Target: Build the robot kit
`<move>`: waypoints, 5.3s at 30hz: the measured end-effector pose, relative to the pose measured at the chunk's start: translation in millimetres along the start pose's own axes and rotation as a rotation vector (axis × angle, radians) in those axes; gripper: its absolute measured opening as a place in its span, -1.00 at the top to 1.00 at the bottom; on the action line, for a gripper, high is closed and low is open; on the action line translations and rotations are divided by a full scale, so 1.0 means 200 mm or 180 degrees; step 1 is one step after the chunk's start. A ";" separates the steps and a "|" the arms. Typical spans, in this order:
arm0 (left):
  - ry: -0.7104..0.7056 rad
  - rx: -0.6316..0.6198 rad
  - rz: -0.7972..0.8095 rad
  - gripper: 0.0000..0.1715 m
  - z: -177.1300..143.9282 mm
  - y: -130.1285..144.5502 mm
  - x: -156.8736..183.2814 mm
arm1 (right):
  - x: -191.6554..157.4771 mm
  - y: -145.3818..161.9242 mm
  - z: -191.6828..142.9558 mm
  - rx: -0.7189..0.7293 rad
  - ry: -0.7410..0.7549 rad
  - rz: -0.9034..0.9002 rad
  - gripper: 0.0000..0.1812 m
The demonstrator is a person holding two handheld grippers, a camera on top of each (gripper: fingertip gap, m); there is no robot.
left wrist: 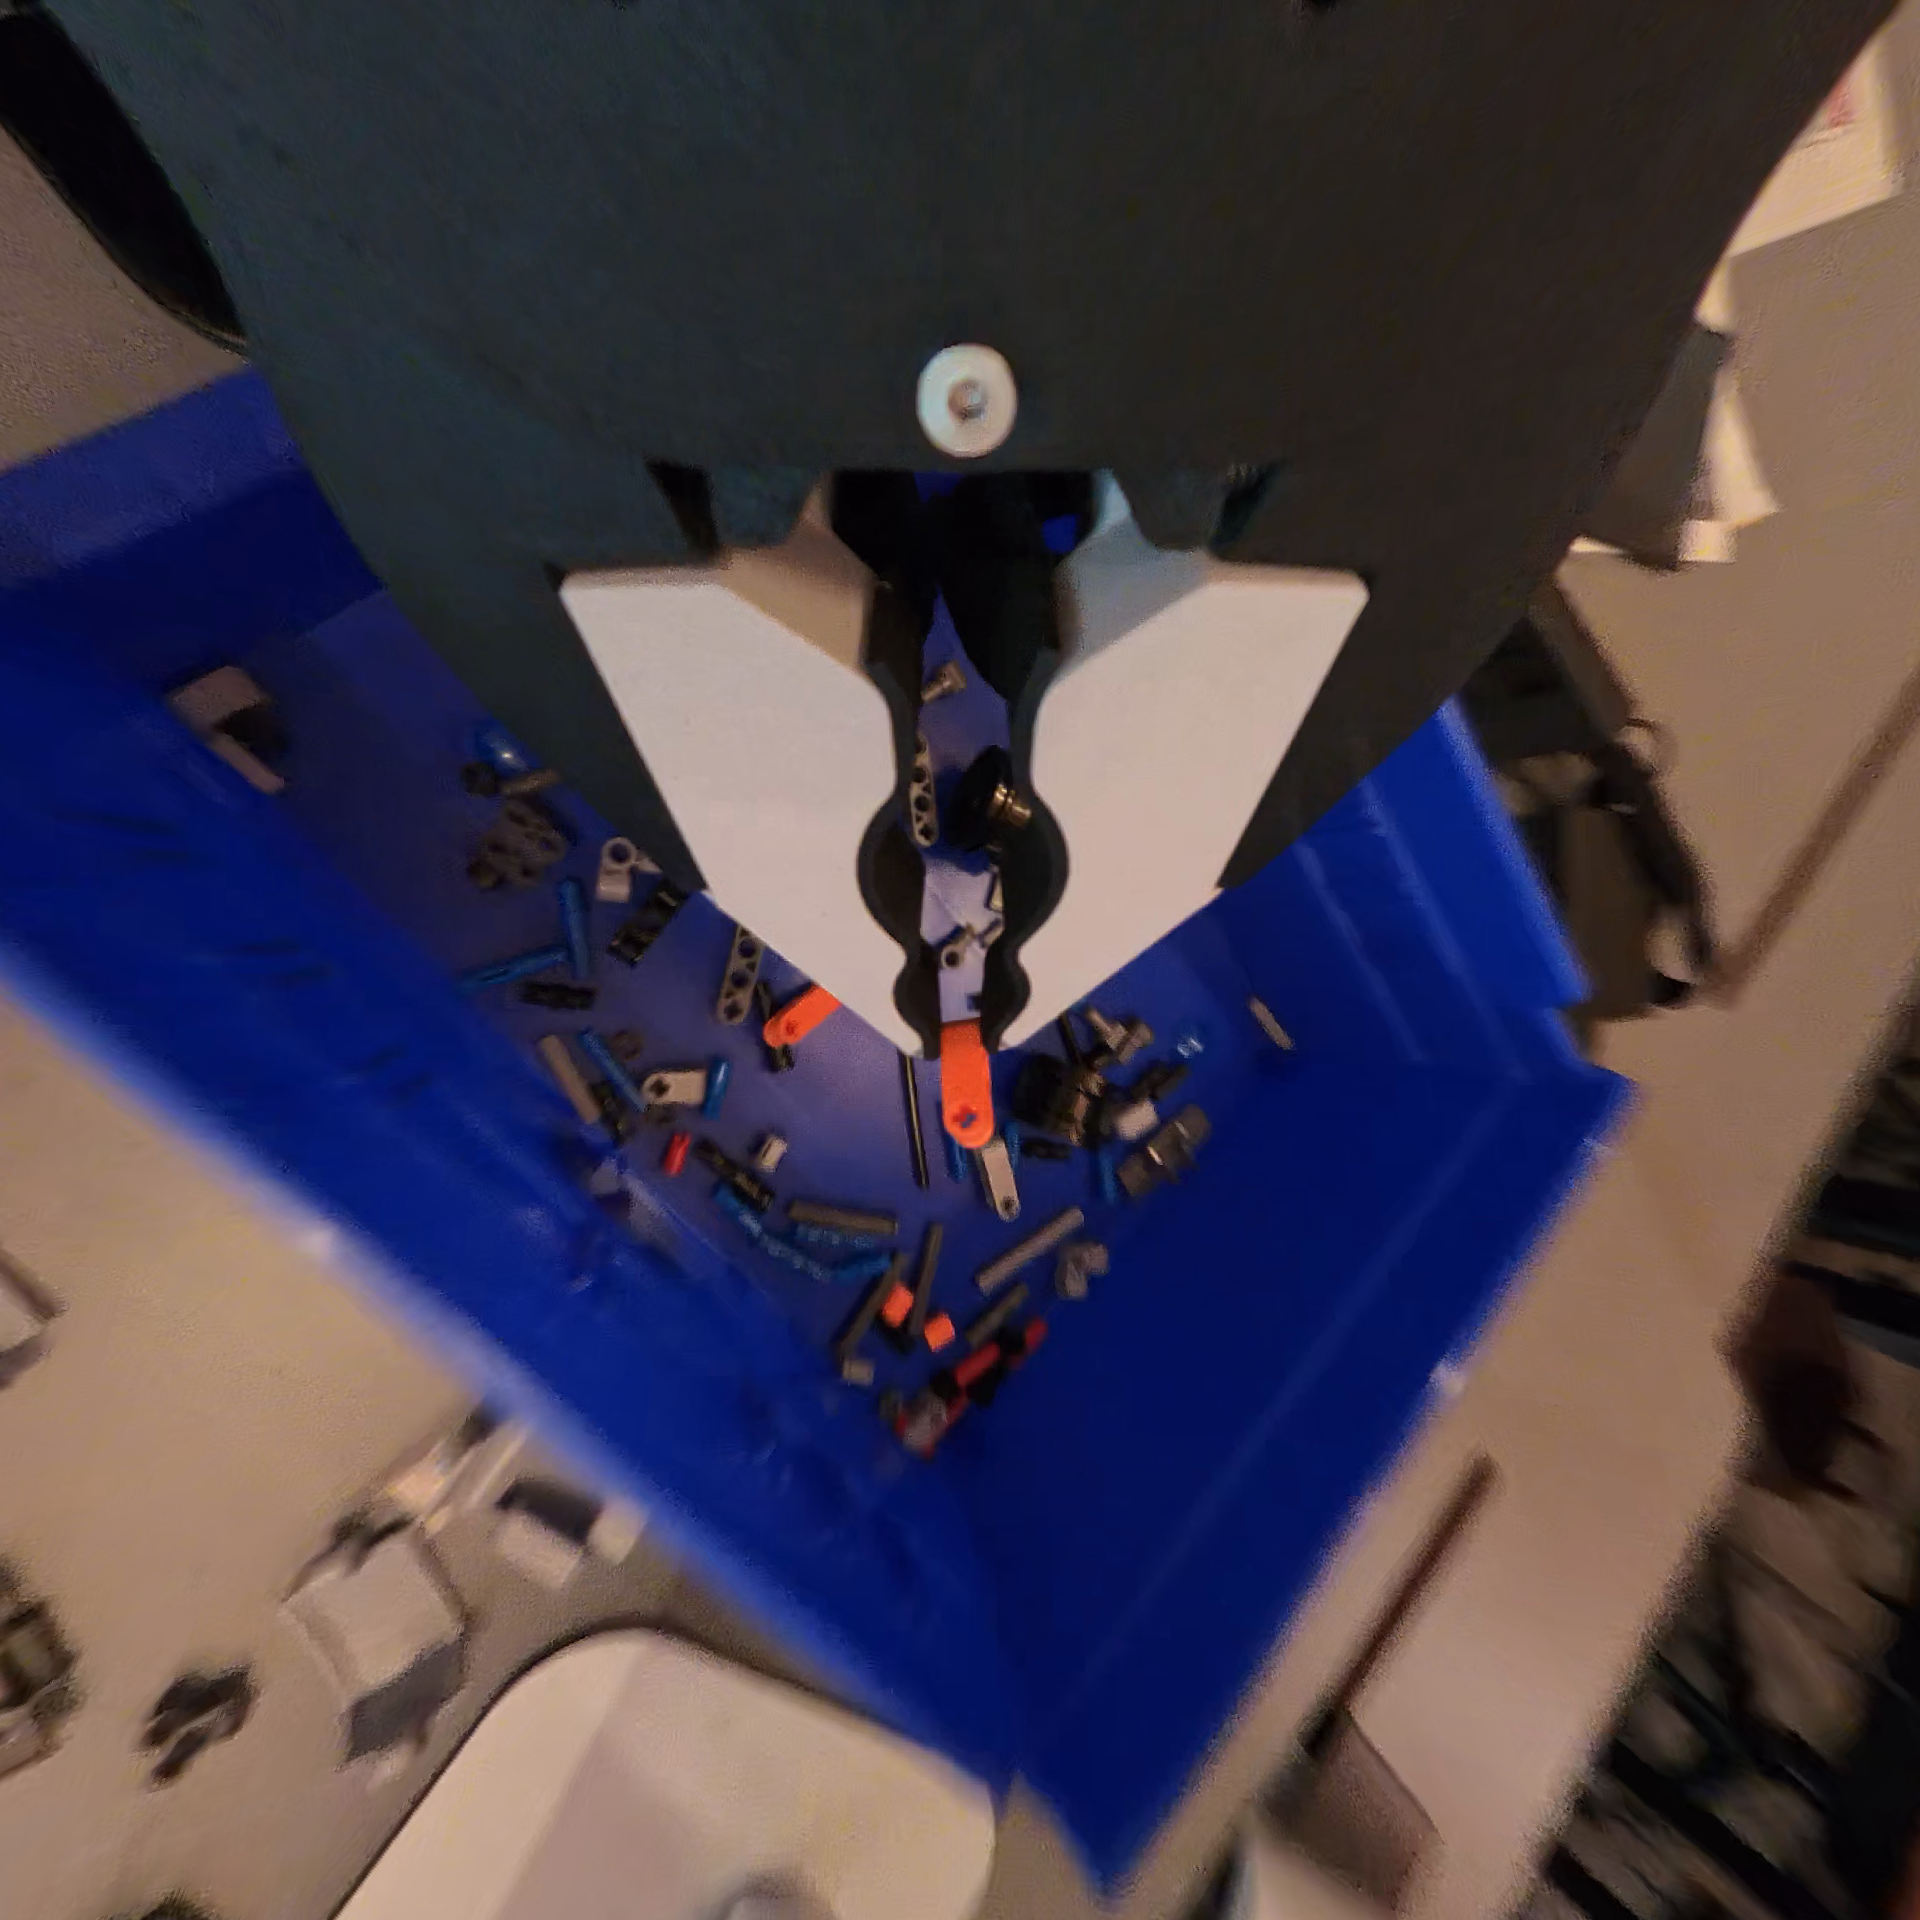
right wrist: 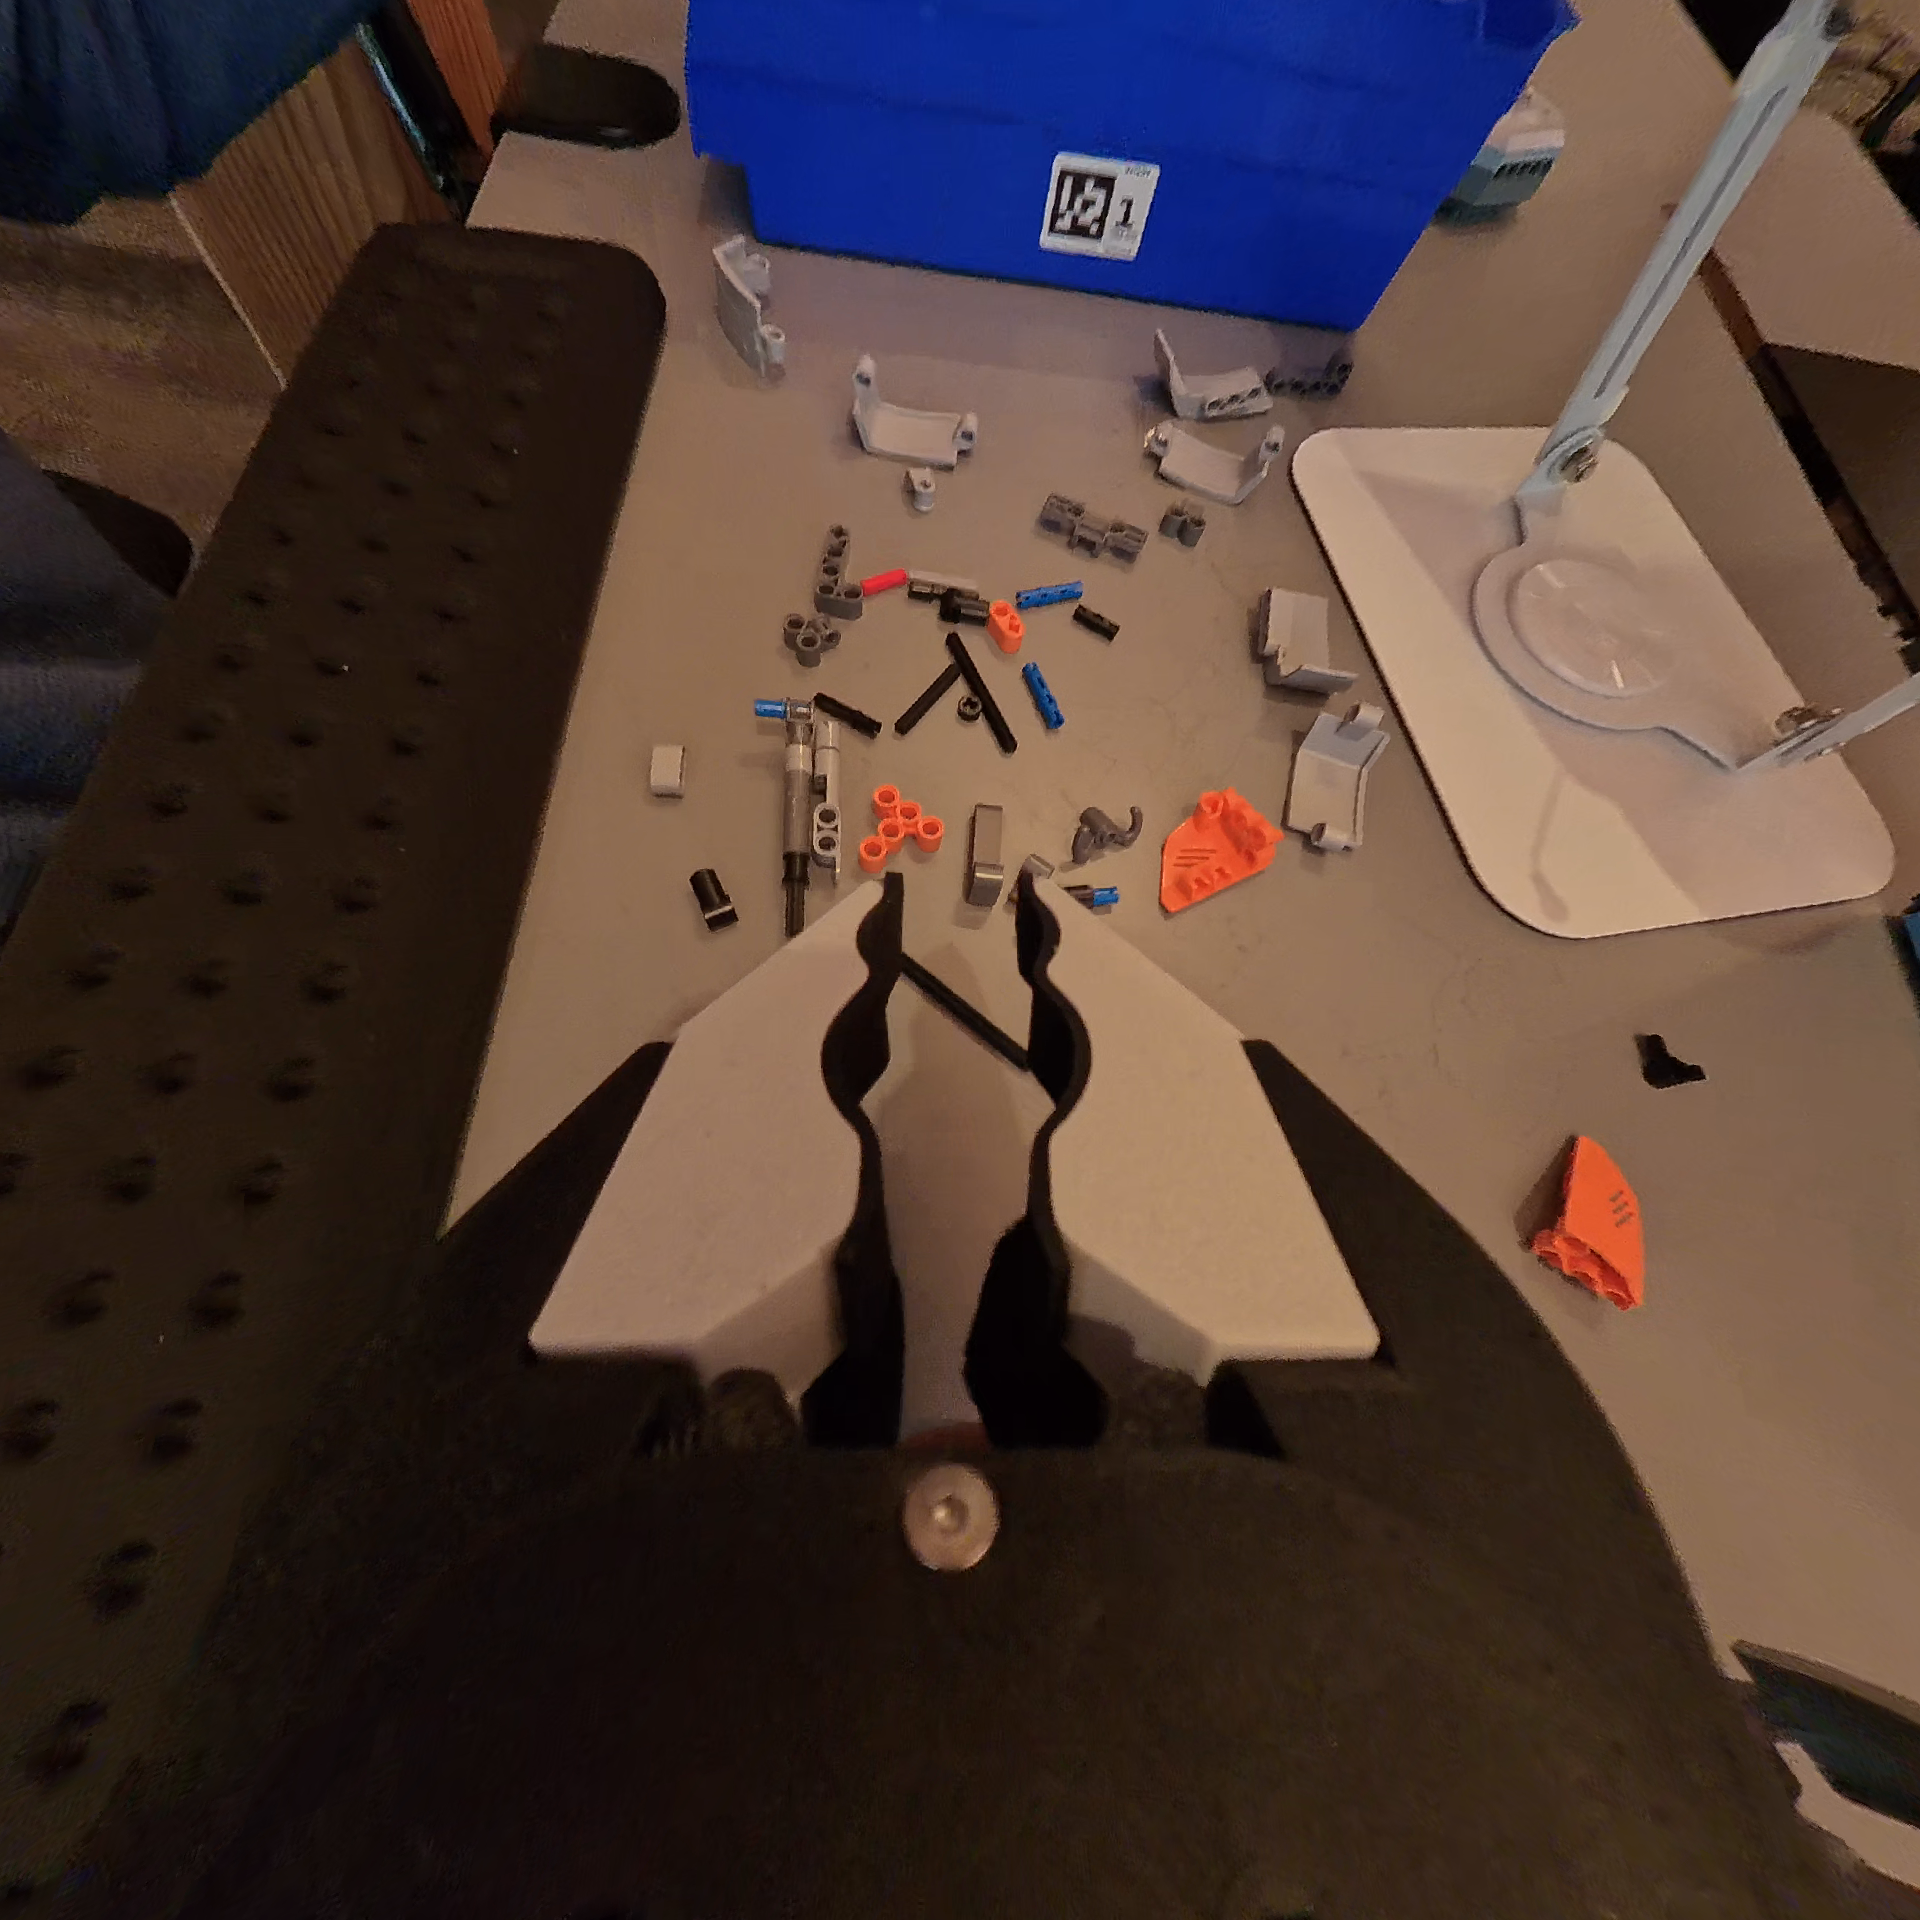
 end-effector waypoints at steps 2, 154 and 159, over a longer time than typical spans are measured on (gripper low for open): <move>-0.0169 0.0303 0.0186 0.94 -0.14 -0.15 0.05 | -0.01 -0.03 -0.02 0.0114 -0.0014 0.0022 0.79; 0.1363 0.1835 0.1306 0.86 0.11 -1.14 1.28 | -0.06 -0.10 -0.23 0.1662 -0.1017 0.0993 0.95; 0.1159 0.2485 0.0919 0.86 -0.08 -1.29 1.21 | -0.08 -0.16 -0.33 0.2122 -0.1562 0.1169 0.95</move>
Point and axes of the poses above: each gripper's, where its closed fingertips meet, z out along the fingers, y out of its underside, x = y × z across the jaws, the point moved 5 cm from there along -z, back along the fingers, and after that the axes turned 13 degrees about z, right-handed, at the moved point
